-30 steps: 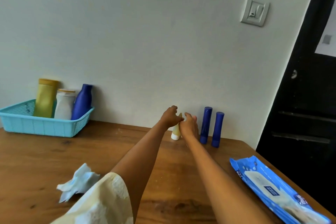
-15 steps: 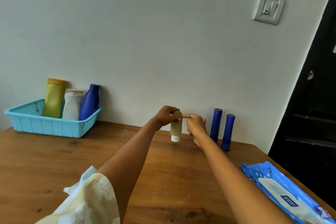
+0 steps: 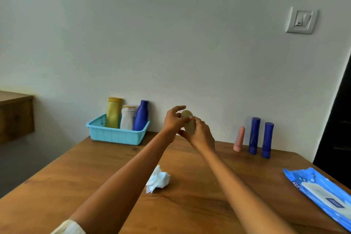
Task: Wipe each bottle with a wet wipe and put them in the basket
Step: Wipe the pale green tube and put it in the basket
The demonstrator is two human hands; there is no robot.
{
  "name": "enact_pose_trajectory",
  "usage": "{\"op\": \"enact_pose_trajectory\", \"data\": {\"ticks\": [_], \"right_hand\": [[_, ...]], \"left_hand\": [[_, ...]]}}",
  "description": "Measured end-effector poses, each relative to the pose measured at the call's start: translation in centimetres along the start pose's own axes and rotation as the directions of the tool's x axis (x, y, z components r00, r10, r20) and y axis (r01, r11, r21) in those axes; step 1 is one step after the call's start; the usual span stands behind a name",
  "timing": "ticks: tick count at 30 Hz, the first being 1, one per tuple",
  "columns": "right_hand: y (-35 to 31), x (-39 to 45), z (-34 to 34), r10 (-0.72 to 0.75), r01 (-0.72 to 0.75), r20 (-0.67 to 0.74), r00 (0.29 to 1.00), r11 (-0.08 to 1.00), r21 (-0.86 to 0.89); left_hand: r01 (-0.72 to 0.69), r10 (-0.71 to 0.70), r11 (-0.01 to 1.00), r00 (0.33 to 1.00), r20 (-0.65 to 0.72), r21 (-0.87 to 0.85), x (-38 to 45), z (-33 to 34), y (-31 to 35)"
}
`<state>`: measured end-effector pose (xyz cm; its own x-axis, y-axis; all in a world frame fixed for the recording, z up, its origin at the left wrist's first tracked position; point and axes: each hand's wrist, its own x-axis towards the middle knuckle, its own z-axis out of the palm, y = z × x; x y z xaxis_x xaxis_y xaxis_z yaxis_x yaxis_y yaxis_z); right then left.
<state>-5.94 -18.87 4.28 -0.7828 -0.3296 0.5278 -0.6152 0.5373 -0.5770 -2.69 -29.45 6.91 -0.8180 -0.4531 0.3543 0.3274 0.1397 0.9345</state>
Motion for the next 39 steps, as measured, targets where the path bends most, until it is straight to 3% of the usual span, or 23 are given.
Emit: {"op": "enact_pose_trajectory", "data": {"ticks": [3, 9, 16, 21, 25, 30, 32, 34, 36, 39], "right_hand": [[-2.2, -1.4, 0.8, 0.032, -0.035, 0.051, 0.998, 0.997, 0.071], [-4.4, -4.2, 1.1, -0.007, -0.145, 0.37, 0.929, 0.913, 0.381], [-6.4, -6.1, 1.1, -0.128, -0.113, 0.556, 0.821, 0.919, 0.379], [-6.8, -6.9, 0.9, -0.127, -0.074, 0.583, 0.802, 0.948, 0.309], [-5.7, -8.0, 0.4, -0.086, -0.045, 0.605, 0.792, 0.979, 0.198], [-4.1, -9.4, 0.7, -0.154, 0.197, 0.733, 0.663, 0.98, 0.027], [-4.2, -9.5, 1.3, -0.165, 0.201, 0.691, 0.704, 0.979, 0.029], [-5.0, -9.1, 1.6, -0.156, 0.143, 0.533, 0.832, 0.988, 0.065], [-6.4, -8.5, 1.9, -0.117, 0.046, 0.32, 0.94, 0.974, 0.222], [-9.6, -7.6, 3.0, -0.078, 0.018, 0.133, 0.988, 0.917, 0.399]], "left_hand": [[0.018, -0.018, 1.0, 0.999, 0.026, -0.012, -2.0, -2.6, 0.7], [0.147, -0.134, 0.989, 0.951, 0.278, -0.026, -5.9, -9.5, 0.8], [0.089, -0.103, 0.995, 0.92, 0.378, 0.054, -8.9, -13.0, 1.1], [0.044, -0.038, 0.999, 0.955, 0.295, -0.015, -9.9, -13.5, 0.3], [0.039, -0.026, 0.97, 0.998, 0.056, -0.239, -10.3, -15.2, 0.1], [0.079, -0.088, 0.929, 0.996, -0.009, -0.361, -11.3, -17.4, -0.9], [0.11, -0.108, 0.917, 0.994, 0.025, -0.383, -11.7, -17.6, -1.3], [0.12, -0.11, 0.901, 0.993, 0.049, -0.417, -12.0, -17.8, -1.6], [0.124, -0.104, 0.886, 0.992, 0.07, -0.447, -12.1, -17.8, -1.7], [0.152, -0.094, 0.875, 0.985, 0.147, -0.46, -12.4, -17.6, -1.9]]}}
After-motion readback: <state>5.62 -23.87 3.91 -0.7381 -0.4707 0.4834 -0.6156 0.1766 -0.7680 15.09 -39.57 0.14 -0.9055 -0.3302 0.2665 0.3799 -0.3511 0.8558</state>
